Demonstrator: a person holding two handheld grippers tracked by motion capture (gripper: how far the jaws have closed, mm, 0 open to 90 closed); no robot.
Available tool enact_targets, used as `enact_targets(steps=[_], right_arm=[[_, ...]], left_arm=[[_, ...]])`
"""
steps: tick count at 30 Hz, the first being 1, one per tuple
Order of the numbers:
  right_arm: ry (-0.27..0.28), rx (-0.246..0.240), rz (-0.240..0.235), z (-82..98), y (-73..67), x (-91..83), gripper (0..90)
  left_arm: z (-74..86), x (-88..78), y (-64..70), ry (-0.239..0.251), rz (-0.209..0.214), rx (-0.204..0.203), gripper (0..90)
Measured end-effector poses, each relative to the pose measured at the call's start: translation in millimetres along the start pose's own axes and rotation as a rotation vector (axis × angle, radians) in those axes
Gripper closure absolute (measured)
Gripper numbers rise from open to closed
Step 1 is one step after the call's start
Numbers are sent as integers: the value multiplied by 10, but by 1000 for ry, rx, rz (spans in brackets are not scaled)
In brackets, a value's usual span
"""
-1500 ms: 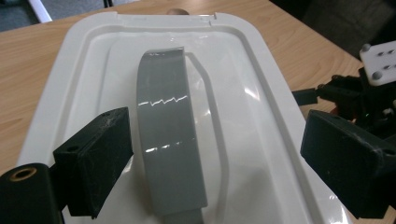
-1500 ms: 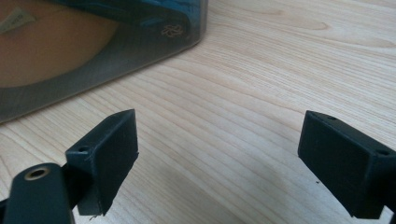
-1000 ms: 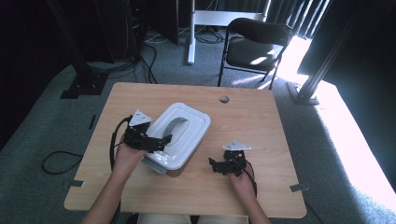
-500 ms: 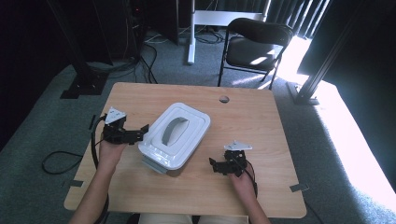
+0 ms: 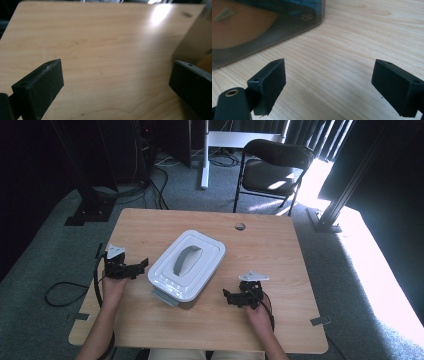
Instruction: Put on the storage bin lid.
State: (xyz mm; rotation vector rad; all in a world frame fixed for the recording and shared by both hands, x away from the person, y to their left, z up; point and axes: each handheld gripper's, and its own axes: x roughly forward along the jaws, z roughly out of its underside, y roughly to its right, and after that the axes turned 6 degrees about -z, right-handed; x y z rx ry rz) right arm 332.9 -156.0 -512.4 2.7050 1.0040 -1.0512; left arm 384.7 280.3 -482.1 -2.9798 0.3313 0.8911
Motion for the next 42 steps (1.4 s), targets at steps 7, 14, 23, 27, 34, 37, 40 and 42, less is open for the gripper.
enact_targets(steps=[7, 14, 23, 27, 34, 37, 40, 42], right_arm=[[0, -3, 4, -6, 3, 7, 118], [2, -3, 5, -15, 0, 18, 118], [-7, -9, -2, -28, -46, 81, 118], [-10, -12, -6, -35, -64, 102, 118], [-19, -12, -16, -41, -92, 140, 118], [-18, -14, -18, -49, -93, 143, 118], [-16, -18, -19, -54, -97, 143, 118], [-18, -19, -22, -57, -98, 148, 118]], left_arm=[[185, 217, 64, -59, -33, 30, 2], [224, 350, 211, -107, -18, 67, 2], [223, 364, 341, -115, -5, 111, 2], [231, 355, 351, -124, 1, 114, 3], [273, 293, 489, -146, 8, 129, 2], [295, 260, 568, -155, 23, 136, 2], [313, 210, 697, -164, 39, 165, 2], [310, 195, 746, -160, 53, 170, 2]])
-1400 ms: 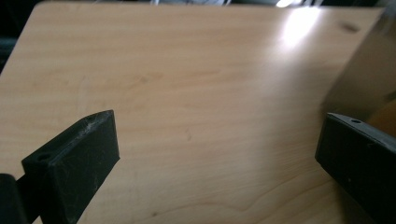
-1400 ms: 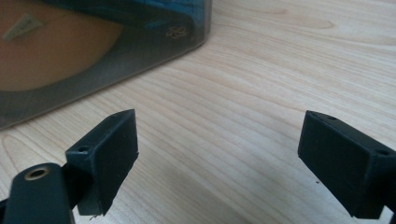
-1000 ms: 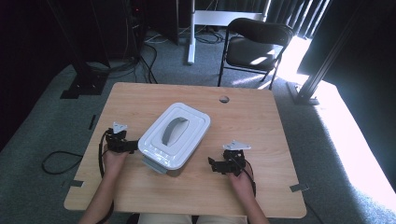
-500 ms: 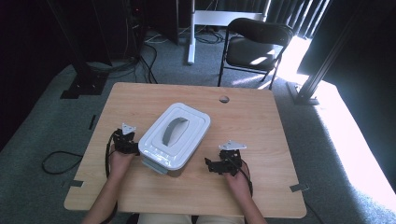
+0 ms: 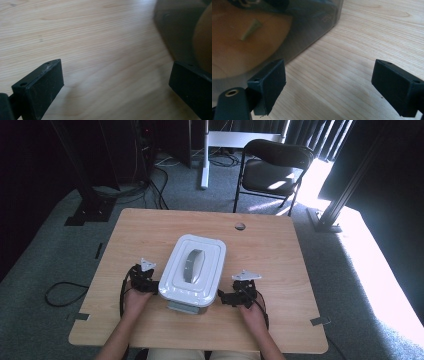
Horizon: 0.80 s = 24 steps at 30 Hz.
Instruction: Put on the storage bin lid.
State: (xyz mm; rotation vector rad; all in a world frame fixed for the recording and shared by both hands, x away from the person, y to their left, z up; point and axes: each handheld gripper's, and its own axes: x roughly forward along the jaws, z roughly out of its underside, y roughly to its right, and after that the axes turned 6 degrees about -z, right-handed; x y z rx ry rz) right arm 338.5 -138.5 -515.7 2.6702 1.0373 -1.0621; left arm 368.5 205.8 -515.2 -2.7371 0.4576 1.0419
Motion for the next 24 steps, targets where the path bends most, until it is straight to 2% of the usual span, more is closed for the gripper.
enact_targets(steps=[7, 10, 15, 24], right_arm=[[5, -12, 12, -16, -3, -17, 121], [13, -9, 21, -10, 43, -44, 121], [11, -23, 48, -5, 75, -73, 124], [19, -13, 32, 20, 194, -139, 142]], left_arm=[[-20, -17, 112, -2, 20, 12, 2], [-31, -18, 179, 1, 36, 21, 2], [-58, 0, 253, -7, 20, 40, 3], [-93, 43, 385, -26, 8, 71, 3]])
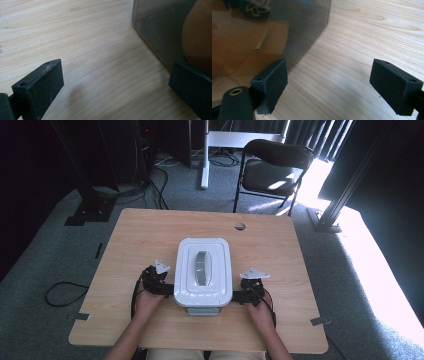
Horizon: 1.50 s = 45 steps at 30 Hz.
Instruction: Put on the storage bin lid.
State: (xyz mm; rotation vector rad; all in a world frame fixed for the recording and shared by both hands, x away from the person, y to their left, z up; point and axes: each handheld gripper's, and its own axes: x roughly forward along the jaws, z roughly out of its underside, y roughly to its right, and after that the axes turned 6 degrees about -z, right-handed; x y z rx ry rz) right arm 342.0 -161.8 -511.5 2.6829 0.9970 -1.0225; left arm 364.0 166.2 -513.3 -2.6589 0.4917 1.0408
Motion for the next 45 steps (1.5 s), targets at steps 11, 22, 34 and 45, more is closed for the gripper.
enact_targets(steps=[11, 22, 34, 45], right_arm=[[3, 9, 25, 58, 150, -102, 141], [52, 57, 31, 101, 286, -160, 120], [107, 52, 22, 98, 275, -204, 121], [116, 33, 79, 152, 352, -322, 121]], left_arm=[[-108, 60, 166, 2, 1, 51, 3], [-55, -76, -102, 131, 46, -46, 3], [55, -228, -228, 220, 50, -42, 3], [237, -419, -469, 221, -12, -20, 3]])
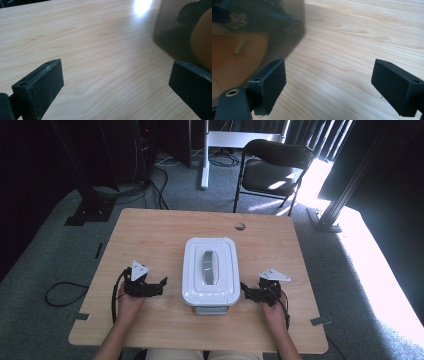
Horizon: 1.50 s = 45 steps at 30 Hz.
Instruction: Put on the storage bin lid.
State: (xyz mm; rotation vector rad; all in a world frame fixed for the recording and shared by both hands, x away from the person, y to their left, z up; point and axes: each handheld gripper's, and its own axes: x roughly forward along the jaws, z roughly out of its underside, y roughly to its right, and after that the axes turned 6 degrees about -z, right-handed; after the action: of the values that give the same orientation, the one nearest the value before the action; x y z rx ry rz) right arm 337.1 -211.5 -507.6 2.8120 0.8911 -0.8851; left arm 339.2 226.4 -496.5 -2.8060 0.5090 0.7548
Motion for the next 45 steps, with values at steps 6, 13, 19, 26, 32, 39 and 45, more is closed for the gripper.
enact_targets(steps=[6, 13, 19, 26, 32, 39, 45], right_arm=[[-2, 2, 55, 59, 79, -73, 121], [2, 15, 91, 117, 167, -168, 121], [1, 32, 116, 186, 245, -259, 121], [7, 59, 139, 267, 336, -382, 121], [2, 72, 168, 342, 418, -468, 121], [3, 95, 181, 411, 490, -553, 121], [2, 105, 201, 462, 555, -648, 121]], left_arm=[[122, -76, -164, -20, -26, -24, 3], [237, -153, -288, -36, -50, -44, 3], [329, -215, -383, -41, -71, -70, 3], [421, -283, -499, -54, -89, -99, 3], [515, -343, -574, -80, -108, -109, 3], [588, -426, -664, -107, -132, -114, 3], [651, -496, -746, -149, -154, -122, 3]])
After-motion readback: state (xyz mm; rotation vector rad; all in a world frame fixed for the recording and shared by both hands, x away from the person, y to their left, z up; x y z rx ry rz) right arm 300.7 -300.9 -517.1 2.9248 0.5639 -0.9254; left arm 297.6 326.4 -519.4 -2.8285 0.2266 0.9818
